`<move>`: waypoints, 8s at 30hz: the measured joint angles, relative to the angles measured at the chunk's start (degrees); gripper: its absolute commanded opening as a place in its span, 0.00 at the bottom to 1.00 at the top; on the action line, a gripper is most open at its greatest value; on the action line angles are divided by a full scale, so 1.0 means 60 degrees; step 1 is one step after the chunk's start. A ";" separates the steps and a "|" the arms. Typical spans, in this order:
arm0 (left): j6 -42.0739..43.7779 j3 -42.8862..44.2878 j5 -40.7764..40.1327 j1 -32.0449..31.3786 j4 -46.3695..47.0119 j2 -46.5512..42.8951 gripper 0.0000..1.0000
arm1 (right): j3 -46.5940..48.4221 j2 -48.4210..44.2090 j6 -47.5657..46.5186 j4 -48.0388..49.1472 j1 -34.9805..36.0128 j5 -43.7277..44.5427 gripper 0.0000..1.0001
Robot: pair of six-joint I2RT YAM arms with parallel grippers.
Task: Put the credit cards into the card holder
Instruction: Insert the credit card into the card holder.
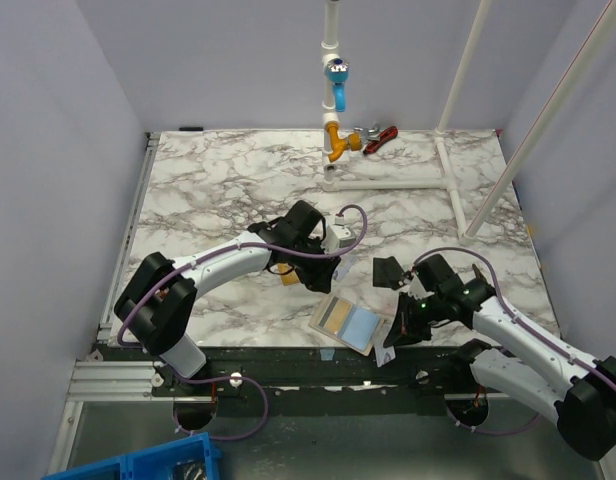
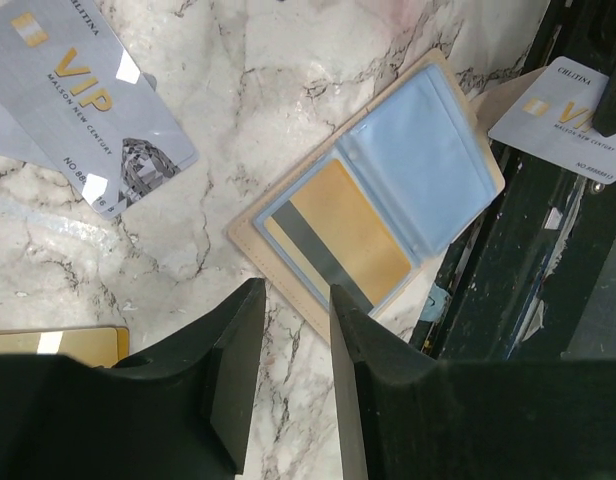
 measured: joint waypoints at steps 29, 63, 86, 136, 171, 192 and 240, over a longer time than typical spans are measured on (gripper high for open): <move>0.0091 0.0215 -0.0004 0.0000 -0.0393 0.0004 0.31 | -0.0335 0.1060 0.0011 0.1402 0.0000 -0.0025 0.01; 0.0306 0.0517 0.0007 0.0029 -0.0856 0.0004 0.28 | 0.0120 0.1789 0.0157 0.3104 0.0000 -0.0678 0.01; 0.2827 0.0339 0.0903 0.0022 -0.1209 -0.0605 0.31 | 0.0583 0.4029 0.0331 0.5202 0.0022 -0.1027 0.01; 0.2055 -0.0998 -0.1075 -0.0718 0.0630 -0.0812 0.31 | 0.2065 0.5716 -0.1315 0.4998 0.0033 -0.0499 0.01; -0.1858 -0.2404 -0.0270 0.0415 0.3020 0.0321 0.30 | 0.1504 0.5257 -0.0984 0.5723 0.0036 0.0452 0.01; 0.1927 -0.2426 -0.0528 -0.2240 0.2732 -0.0776 0.28 | -0.0098 0.4113 0.0018 0.7060 0.0036 0.0998 0.01; 0.5737 -0.1825 -0.3625 -0.3825 -0.0131 -0.0280 0.05 | -0.0692 0.3934 0.0758 0.8094 0.0029 0.0994 0.01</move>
